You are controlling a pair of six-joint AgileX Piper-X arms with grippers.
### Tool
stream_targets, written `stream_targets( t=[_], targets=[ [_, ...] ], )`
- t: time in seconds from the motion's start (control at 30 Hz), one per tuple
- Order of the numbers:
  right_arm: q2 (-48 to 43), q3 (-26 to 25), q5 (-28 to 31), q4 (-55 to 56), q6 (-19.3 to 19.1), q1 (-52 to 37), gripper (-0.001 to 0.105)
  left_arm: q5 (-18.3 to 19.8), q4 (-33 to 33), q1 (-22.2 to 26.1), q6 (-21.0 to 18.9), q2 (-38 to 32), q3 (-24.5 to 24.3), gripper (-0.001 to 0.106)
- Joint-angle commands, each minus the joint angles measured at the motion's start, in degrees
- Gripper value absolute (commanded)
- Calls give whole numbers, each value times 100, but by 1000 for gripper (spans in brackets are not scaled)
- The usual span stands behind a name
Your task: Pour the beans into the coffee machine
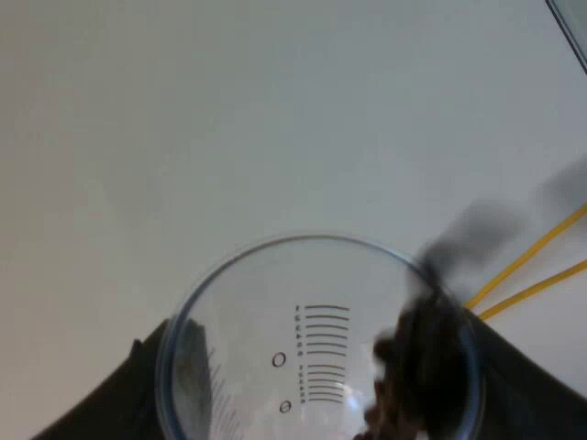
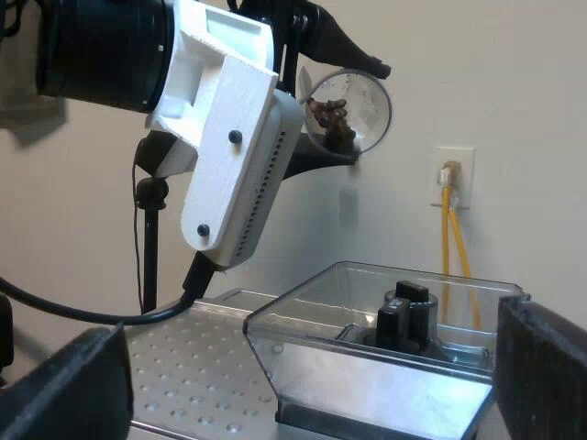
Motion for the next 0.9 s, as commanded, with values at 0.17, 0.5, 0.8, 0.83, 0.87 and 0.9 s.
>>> stream_targets(
  t=[0.17,0.5,0.8,0.83,0.87,0.9],
  targets=[
    [-46,-62,-15,-68,166,8,80,41,-98,-41,488,-14,-60,5],
    [-46,-62,-15,-68,210,8,80,66,-98,-41,638,-14,-60,5],
    [-46,-62,-15,-68,210,8,80,176,-98,-41,1310,-14,-60,5],
    [-46,-62,-15,-68,210,8,80,176,-98,-41,1379,-14,-60,5],
    [-46,-62,-15,-68,210,8,80,176,-98,-41,1379,-14,-60,5],
    [-46,-62,-15,-68,210,8,80,176,-98,-41,1418,-14,-60,5]
  ],
)
